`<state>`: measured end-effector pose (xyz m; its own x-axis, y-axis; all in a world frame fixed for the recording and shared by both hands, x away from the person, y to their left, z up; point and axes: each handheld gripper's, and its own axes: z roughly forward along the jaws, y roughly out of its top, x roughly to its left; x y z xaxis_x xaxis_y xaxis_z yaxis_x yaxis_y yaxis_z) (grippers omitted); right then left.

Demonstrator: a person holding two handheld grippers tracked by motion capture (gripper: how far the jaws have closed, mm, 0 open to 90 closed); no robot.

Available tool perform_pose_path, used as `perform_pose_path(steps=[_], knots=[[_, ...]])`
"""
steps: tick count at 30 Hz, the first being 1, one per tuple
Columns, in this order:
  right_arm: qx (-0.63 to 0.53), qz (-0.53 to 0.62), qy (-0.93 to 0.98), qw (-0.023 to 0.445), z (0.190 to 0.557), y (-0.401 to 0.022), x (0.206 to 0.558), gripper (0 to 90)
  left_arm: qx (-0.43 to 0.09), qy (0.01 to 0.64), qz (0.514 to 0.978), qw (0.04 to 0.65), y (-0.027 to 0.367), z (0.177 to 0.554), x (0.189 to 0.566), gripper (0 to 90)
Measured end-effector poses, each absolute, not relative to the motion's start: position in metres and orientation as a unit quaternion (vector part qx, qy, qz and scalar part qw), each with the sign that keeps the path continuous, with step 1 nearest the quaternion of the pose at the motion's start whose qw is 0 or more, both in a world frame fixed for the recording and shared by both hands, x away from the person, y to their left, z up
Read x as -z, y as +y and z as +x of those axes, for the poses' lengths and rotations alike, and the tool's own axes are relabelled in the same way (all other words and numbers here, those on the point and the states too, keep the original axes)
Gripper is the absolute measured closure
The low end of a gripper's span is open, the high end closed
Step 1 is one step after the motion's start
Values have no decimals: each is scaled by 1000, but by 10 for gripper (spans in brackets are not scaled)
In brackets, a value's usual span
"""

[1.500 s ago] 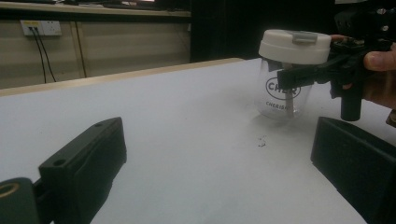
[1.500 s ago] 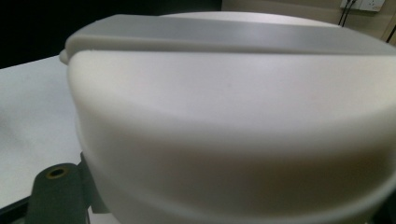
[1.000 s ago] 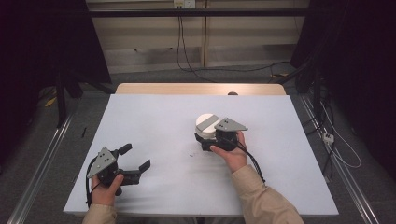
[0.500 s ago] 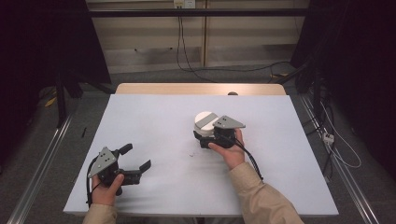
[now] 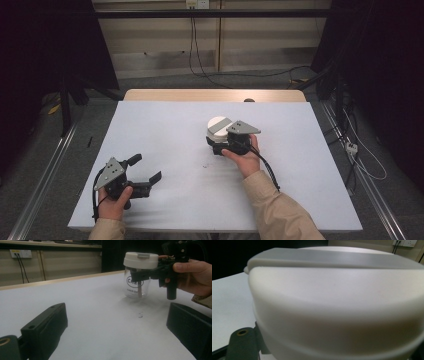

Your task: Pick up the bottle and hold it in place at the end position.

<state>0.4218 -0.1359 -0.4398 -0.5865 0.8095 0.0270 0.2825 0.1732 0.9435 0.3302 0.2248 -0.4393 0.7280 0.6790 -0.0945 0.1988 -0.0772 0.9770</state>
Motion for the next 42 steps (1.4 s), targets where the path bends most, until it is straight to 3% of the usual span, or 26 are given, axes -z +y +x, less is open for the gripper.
perform_pose_path(steps=[42], knots=[[-512,380,731,243,439,-127,454,188,-195,310,708,604,224,332,441,31]])
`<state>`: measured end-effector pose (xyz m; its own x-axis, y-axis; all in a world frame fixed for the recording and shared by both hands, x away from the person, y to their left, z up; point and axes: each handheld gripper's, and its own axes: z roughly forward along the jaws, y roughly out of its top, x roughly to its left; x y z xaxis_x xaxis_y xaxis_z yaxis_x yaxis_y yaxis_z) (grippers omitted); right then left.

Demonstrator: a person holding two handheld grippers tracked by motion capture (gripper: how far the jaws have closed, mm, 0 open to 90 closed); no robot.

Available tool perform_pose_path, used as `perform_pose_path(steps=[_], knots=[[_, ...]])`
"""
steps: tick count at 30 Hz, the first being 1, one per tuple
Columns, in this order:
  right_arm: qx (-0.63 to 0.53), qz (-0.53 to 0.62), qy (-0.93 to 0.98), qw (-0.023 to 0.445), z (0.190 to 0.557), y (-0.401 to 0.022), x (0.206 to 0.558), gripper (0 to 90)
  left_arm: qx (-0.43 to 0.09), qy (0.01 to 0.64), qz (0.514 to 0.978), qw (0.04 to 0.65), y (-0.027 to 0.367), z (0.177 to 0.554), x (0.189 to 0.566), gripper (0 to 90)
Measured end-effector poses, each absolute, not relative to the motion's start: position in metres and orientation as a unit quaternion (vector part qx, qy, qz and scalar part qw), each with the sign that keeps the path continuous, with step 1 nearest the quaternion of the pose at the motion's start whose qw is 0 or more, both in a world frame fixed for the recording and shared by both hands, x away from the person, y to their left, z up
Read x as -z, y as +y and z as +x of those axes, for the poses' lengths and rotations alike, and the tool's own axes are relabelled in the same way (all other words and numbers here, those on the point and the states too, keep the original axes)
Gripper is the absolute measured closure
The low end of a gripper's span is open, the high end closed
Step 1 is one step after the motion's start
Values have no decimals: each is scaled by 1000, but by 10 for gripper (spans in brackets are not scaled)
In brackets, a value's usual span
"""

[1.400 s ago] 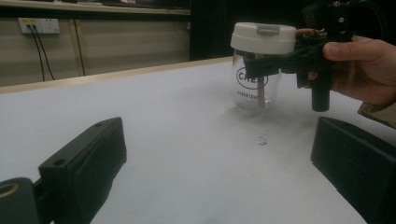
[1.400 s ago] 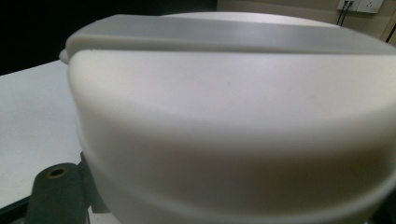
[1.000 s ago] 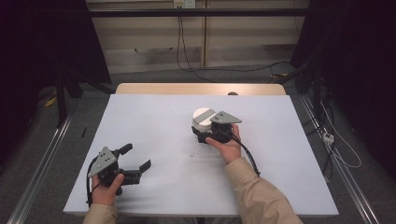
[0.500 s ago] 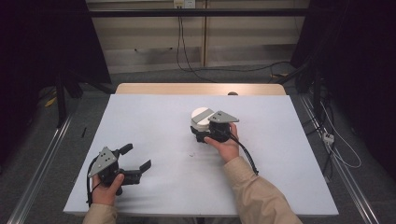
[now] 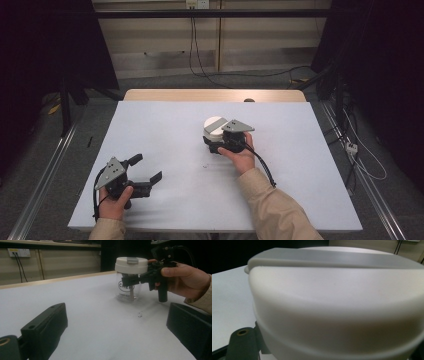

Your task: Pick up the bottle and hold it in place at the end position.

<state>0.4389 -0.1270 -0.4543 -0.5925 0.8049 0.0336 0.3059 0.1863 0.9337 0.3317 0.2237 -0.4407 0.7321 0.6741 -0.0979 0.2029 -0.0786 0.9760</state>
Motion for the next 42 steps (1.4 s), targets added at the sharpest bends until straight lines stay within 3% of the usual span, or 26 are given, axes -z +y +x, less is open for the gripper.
perform_pose_path(steps=[42], knots=[[-524,360,731,247,434,-131,461,190,-155,319,727,588,182,356,426,36]])
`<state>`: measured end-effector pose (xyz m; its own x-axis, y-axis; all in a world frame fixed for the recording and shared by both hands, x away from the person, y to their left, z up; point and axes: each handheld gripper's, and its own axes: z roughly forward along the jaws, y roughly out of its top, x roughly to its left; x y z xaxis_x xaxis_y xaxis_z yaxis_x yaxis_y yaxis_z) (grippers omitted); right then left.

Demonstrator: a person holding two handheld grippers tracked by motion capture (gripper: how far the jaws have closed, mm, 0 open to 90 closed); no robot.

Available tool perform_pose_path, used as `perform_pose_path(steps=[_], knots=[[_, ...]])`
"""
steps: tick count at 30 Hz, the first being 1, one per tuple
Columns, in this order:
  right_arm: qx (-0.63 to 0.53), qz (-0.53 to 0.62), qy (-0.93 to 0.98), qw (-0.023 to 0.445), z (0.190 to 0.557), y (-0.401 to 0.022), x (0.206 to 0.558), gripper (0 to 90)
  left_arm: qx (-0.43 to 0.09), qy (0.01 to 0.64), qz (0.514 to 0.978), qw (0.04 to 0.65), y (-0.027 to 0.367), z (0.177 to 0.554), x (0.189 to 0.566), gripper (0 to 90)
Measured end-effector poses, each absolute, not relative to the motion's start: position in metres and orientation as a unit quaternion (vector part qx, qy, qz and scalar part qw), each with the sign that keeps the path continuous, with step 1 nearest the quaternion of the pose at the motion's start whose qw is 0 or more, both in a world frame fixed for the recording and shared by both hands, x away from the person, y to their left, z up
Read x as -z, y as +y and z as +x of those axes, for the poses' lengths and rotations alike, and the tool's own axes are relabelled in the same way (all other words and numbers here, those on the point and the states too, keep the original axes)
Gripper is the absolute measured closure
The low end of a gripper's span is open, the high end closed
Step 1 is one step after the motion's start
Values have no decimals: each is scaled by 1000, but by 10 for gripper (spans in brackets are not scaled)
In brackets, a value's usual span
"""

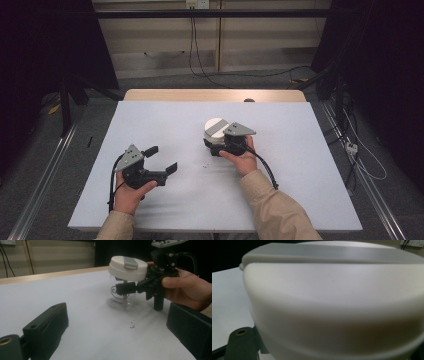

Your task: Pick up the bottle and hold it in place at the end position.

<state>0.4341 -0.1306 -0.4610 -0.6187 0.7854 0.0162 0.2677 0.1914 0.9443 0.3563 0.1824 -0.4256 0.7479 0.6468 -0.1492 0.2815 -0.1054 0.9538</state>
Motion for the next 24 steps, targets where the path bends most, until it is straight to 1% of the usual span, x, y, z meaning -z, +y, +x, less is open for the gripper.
perform_pose_path(steps=[10,24], knots=[[-524,361,732,243,434,-131,461,190,-152,310,734,585,171,365,417,59],[-522,363,733,241,434,-131,462,189,-132,302,744,581,147,379,411,97]])
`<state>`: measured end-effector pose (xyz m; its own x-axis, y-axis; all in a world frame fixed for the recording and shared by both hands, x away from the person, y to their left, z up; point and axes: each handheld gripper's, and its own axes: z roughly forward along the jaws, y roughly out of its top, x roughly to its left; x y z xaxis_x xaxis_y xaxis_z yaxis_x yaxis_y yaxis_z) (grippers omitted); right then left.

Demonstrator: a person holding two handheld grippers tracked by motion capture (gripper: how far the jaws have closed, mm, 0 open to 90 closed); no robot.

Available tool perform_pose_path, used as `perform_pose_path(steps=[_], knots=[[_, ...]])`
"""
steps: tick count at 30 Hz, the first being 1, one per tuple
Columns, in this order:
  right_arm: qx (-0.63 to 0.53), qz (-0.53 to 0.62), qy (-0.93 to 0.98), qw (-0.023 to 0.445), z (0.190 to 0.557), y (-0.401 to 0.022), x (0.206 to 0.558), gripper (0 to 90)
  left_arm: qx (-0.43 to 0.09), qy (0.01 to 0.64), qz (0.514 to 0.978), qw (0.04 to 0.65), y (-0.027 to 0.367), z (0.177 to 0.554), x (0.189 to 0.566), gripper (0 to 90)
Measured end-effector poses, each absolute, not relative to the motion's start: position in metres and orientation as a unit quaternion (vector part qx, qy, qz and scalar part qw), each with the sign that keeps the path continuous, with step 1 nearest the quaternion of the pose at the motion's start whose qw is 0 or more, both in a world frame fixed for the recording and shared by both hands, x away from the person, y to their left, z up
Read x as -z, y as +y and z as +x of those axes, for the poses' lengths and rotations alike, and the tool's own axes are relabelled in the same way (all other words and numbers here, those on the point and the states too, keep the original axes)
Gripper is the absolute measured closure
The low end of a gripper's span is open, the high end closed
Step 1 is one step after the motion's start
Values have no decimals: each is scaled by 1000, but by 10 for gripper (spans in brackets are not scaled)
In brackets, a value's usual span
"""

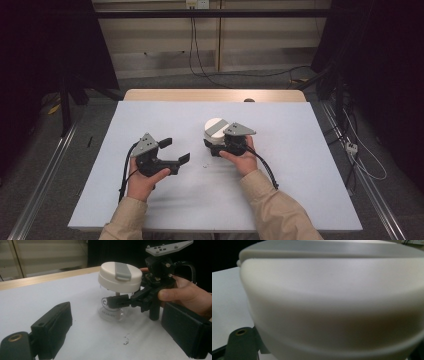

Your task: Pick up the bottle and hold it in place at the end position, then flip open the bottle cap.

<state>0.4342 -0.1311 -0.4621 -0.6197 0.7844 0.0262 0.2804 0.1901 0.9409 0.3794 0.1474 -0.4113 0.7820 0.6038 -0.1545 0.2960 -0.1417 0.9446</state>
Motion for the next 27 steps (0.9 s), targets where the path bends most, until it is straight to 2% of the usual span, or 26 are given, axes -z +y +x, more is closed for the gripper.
perform_pose_path(steps=[12,17,20,27], knots=[[-520,365,734,238,435,-131,463,188,-128,297,751,576,131,390,396,164],[-520,366,735,237,435,-131,463,188,-126,296,755,572,125,394,392,228],[-520,366,735,237,435,-131,463,188,-128,285,764,565,121,397,390,368],[-518,367,736,236,436,-131,463,188,-130,288,778,543,110,402,385,603]])
